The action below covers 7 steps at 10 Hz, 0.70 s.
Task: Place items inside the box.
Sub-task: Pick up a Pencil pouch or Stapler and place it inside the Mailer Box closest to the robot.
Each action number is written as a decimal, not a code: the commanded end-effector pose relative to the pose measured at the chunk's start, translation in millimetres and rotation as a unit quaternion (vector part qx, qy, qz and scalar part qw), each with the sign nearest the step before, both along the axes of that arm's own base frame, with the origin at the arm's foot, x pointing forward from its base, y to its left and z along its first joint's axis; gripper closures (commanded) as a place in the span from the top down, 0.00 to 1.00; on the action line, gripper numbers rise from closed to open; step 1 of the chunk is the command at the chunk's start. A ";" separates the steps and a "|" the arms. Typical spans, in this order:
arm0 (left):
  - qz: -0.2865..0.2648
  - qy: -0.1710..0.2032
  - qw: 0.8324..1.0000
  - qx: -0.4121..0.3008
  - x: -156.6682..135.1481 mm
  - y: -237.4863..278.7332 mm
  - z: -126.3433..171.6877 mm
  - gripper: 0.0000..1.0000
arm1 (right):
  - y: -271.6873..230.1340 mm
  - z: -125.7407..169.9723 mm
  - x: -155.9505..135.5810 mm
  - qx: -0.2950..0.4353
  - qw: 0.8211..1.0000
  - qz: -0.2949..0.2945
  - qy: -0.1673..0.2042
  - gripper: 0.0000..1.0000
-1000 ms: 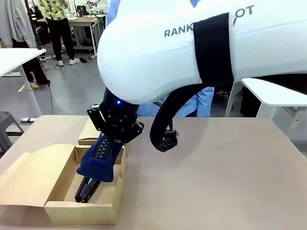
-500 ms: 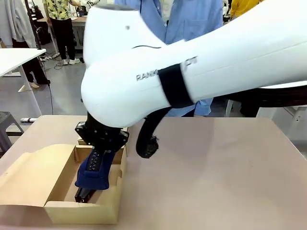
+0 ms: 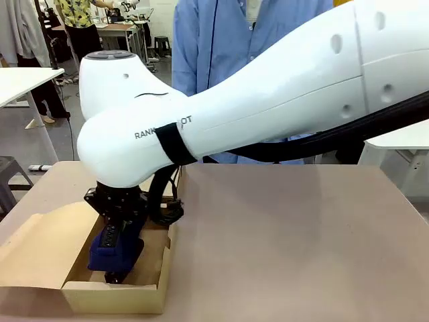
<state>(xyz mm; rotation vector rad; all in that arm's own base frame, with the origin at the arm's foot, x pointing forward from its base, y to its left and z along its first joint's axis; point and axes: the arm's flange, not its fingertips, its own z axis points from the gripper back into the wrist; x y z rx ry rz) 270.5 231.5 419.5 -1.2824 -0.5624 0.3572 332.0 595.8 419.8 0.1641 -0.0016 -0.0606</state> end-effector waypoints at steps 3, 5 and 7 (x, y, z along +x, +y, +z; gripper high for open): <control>-0.001 -0.012 1.000 0.000 -1.7 -0.5 0.4 1.00 | 2.0 -21.2 1.5 -0.009 0.999 0.019 0.041 0.07; -0.001 -0.012 1.000 0.000 -1.7 -0.5 0.4 1.00 | -0.4 -49.6 4.9 -0.018 0.999 0.021 0.029 0.07; -0.001 -0.012 1.000 0.000 -1.7 -0.5 0.4 1.00 | 0.3 -70.1 6.7 -0.017 0.998 0.032 0.047 0.07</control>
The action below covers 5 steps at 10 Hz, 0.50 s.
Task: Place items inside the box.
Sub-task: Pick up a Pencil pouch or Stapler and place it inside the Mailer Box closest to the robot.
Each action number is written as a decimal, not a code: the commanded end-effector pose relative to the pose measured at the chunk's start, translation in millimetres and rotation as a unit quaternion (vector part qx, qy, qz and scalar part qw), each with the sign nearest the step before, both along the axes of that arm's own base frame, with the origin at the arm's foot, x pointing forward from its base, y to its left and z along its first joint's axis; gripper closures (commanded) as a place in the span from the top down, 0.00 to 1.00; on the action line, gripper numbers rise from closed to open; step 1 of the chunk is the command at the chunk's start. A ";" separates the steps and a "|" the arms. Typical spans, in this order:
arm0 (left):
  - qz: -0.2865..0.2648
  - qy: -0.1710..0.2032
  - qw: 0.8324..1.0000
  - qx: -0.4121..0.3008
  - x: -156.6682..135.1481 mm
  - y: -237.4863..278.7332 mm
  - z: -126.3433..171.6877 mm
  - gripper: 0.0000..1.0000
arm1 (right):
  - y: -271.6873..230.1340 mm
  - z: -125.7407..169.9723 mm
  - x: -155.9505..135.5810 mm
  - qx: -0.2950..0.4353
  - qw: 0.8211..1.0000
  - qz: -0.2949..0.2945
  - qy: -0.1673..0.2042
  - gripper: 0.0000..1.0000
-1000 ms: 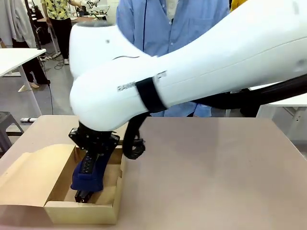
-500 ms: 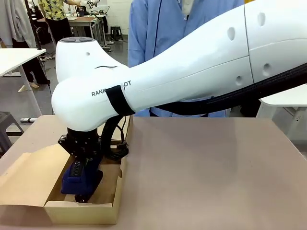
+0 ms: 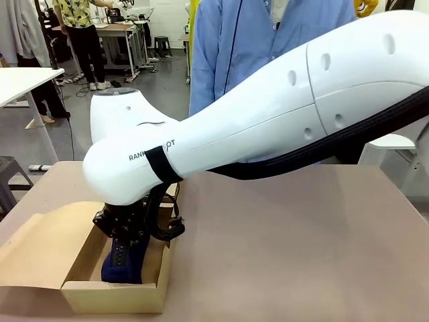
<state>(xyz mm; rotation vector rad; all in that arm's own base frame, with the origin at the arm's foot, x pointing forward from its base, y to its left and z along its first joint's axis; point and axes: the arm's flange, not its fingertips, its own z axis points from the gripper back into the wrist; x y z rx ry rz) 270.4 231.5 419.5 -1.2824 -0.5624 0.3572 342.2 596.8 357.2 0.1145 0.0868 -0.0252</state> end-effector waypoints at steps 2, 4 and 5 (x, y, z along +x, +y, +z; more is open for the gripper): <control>-0.001 -0.012 1.000 0.000 -1.7 -0.5 0.4 1.00 | 0.4 -17.2 -7.1 0.005 1.000 0.021 0.022 0.07; -0.001 -0.012 1.000 0.000 -1.7 -0.5 0.4 1.00 | -4.5 -14.8 -6.1 0.008 1.000 0.017 0.021 0.13; -0.001 -0.012 1.000 0.000 -1.7 -0.5 0.4 1.00 | -5.9 -14.0 -5.8 0.005 1.000 0.017 0.023 0.67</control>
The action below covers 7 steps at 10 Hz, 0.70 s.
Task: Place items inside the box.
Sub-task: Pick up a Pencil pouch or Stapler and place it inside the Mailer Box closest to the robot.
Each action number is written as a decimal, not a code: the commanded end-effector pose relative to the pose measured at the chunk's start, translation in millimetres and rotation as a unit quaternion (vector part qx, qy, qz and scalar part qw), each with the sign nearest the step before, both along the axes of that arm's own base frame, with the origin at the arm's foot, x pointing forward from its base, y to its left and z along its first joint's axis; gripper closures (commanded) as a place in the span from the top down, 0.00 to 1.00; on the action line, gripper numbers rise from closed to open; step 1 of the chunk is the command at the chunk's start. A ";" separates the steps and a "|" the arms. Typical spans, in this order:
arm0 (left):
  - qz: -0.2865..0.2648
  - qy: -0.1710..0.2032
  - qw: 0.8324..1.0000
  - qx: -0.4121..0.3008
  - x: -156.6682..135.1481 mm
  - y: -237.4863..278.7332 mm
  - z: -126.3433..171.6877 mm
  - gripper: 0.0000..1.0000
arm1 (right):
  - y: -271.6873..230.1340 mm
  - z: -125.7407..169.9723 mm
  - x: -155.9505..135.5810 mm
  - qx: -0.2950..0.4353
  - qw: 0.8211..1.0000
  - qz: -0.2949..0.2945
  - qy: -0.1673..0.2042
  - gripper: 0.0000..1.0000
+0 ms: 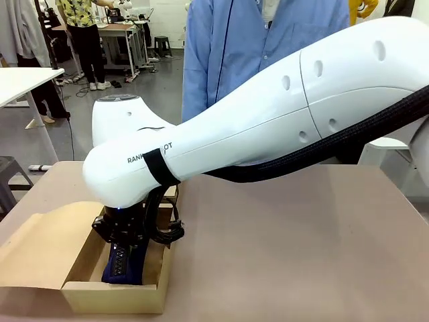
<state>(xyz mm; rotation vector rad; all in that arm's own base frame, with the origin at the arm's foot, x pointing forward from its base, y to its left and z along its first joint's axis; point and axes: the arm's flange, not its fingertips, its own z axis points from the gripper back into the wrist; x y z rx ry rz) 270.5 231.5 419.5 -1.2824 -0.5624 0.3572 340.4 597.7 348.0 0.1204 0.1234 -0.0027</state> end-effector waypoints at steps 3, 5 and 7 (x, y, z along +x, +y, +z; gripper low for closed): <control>-0.001 -0.012 1.000 0.000 -1.7 -0.5 0.4 1.00 | -4.8 -3.2 -6.9 0.000 1.000 0.013 -0.003 1.00; -0.001 -0.012 1.000 0.000 -1.7 -0.5 0.4 1.00 | -8.2 2.6 -6.6 0.002 1.000 0.009 -0.010 0.88; -0.001 -0.012 1.000 0.000 -1.7 -0.5 0.4 1.00 | -19.2 13.1 -6.3 0.007 1.000 0.000 -0.021 1.00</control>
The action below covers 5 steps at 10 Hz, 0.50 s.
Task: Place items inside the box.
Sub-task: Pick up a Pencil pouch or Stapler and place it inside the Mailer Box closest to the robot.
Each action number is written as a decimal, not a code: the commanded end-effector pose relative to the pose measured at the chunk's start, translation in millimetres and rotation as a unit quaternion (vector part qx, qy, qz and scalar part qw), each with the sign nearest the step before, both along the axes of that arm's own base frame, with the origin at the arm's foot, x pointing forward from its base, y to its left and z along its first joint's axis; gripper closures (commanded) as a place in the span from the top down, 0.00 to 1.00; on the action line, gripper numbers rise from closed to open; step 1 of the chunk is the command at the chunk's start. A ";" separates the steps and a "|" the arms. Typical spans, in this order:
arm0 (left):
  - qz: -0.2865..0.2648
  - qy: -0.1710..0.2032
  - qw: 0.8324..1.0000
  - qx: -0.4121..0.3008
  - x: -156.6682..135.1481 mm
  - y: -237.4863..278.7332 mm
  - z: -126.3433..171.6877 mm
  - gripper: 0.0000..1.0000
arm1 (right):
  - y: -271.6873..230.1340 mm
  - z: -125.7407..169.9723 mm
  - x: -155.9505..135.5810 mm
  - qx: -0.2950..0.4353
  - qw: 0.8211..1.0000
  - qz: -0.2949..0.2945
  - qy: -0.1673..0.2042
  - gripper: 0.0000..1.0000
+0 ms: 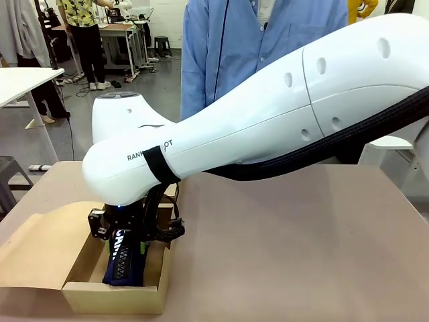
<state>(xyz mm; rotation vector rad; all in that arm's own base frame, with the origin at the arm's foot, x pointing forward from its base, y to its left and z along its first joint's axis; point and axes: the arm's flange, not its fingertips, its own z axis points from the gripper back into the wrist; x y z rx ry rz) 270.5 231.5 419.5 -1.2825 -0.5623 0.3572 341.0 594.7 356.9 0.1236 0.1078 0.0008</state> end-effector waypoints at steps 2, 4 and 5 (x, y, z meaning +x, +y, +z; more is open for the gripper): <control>-0.001 -0.012 1.000 0.000 -1.7 -0.5 0.4 1.00 | -35.5 19.0 -9.8 0.016 1.000 0.004 -0.024 1.00; -0.001 -0.012 1.000 0.000 -1.7 -0.5 0.4 1.00 | -97.7 70.0 -19.4 0.066 0.996 0.017 -0.061 1.00; -0.001 -0.012 1.000 0.000 -1.7 -0.5 0.4 1.00 | -144.6 103.6 -31.5 0.125 0.989 0.007 -0.079 1.00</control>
